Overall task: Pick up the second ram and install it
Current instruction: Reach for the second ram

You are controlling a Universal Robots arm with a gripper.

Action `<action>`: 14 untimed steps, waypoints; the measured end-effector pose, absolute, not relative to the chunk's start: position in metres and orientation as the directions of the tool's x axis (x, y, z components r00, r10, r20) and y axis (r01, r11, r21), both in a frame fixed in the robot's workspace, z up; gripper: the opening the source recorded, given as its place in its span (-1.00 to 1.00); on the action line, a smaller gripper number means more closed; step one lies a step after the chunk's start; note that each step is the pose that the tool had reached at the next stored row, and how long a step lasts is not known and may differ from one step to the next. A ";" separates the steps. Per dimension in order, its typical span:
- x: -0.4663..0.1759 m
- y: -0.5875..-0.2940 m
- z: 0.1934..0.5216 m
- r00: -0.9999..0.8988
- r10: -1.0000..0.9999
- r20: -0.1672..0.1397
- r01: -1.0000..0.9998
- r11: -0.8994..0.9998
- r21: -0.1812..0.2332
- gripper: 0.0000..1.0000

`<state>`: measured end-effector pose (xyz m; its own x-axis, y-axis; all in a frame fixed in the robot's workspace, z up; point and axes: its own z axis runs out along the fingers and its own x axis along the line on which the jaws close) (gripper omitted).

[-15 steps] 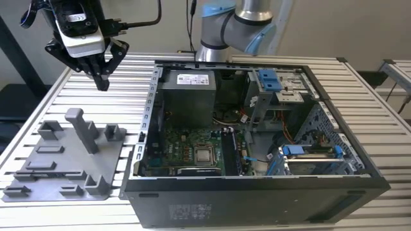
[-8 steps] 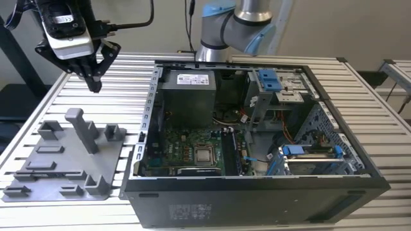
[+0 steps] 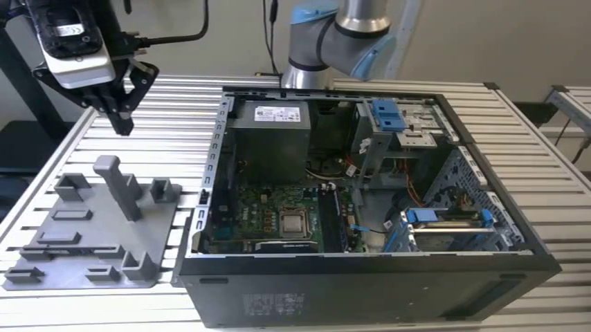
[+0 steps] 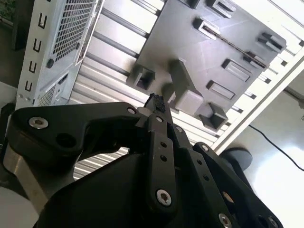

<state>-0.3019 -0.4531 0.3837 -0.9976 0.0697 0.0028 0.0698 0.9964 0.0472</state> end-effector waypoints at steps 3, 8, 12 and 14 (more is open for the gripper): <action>-0.308 -0.455 0.383 -0.998 0.070 0.004 0.070 0.996 0.047 -0.79; -0.319 -0.457 0.383 -0.998 0.069 0.005 0.070 0.996 0.047 -0.79; -0.328 -0.458 0.382 -0.998 0.069 0.006 0.070 0.996 0.047 -0.79; -0.333 -0.459 0.382 -0.998 0.069 0.007 0.069 0.996 0.047 -0.79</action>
